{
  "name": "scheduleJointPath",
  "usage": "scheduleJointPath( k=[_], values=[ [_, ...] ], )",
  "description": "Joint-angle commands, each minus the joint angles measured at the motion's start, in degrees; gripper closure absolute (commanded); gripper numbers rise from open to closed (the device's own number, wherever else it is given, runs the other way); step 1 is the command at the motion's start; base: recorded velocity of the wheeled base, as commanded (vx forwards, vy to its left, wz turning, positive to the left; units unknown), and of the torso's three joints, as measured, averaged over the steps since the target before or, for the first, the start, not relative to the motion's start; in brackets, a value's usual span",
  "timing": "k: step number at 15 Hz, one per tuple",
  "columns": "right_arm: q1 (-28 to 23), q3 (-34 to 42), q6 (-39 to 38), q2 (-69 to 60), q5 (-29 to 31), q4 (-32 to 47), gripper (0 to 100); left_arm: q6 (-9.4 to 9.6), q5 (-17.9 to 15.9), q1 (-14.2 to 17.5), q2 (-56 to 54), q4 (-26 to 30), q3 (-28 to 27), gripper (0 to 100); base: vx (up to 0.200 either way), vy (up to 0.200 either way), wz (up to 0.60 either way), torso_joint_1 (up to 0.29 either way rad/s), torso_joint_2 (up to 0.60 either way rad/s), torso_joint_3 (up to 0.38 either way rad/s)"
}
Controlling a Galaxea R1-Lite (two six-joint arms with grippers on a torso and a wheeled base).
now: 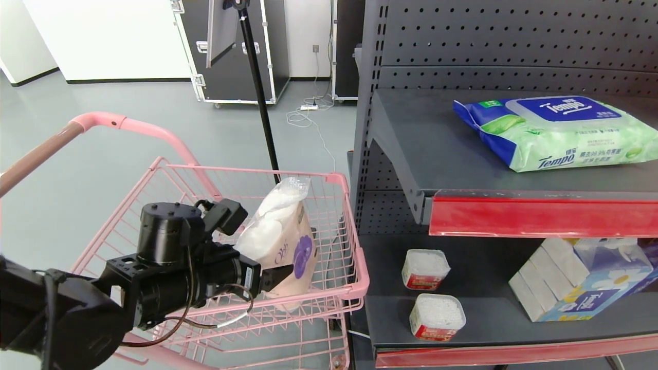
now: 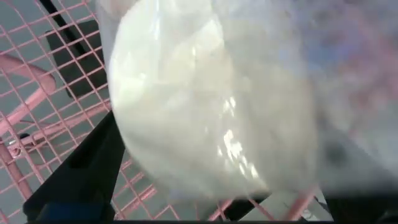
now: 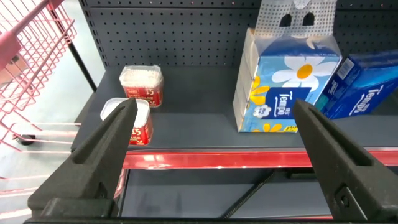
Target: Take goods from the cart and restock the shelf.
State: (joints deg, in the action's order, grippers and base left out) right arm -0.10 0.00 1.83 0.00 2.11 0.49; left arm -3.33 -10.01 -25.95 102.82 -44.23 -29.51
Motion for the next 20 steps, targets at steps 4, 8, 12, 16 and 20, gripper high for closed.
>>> scheduleJointPath(
  k=[4, 8, 12, 16, 20],
  values=[
    [0.0, 0.0, -0.1, 0.0, 0.0, 0.0, 0, -0.36, 1.5, -0.2, 6.2, -4.0, -3.6, 0, 0.000, 0.000, 0.00, 0.000, 0.00, 0.000],
    [0.0, 0.0, 0.0, 0.0, 0.0, 0.0, 0, -0.89, 2.4, -0.1, 7.8, -5.4, -5.5, 0, 0.000, 0.000, 0.00, 0.000, 0.00, 0.000],
    [0.0, 0.0, -0.1, 0.1, 0.0, 0.0, 0, -1.59, 3.7, -0.2, 8.4, -5.4, -7.0, 0, 0.000, 0.000, 0.00, 0.000, 0.00, 0.000],
    [0.0, 0.0, -0.1, 0.0, 0.0, 0.0, 0, -1.59, 3.8, -0.2, 8.4, -5.5, -7.0, 0, 0.000, 0.000, 0.00, 0.000, 0.00, 0.000],
    [0.0, 0.0, 0.0, 0.0, 0.0, 0.0, 0, -1.15, 4.6, -0.2, 9.2, -7.4, -7.2, 100, 0.000, 0.000, 0.00, 0.000, 0.00, 0.000]
  ],
)
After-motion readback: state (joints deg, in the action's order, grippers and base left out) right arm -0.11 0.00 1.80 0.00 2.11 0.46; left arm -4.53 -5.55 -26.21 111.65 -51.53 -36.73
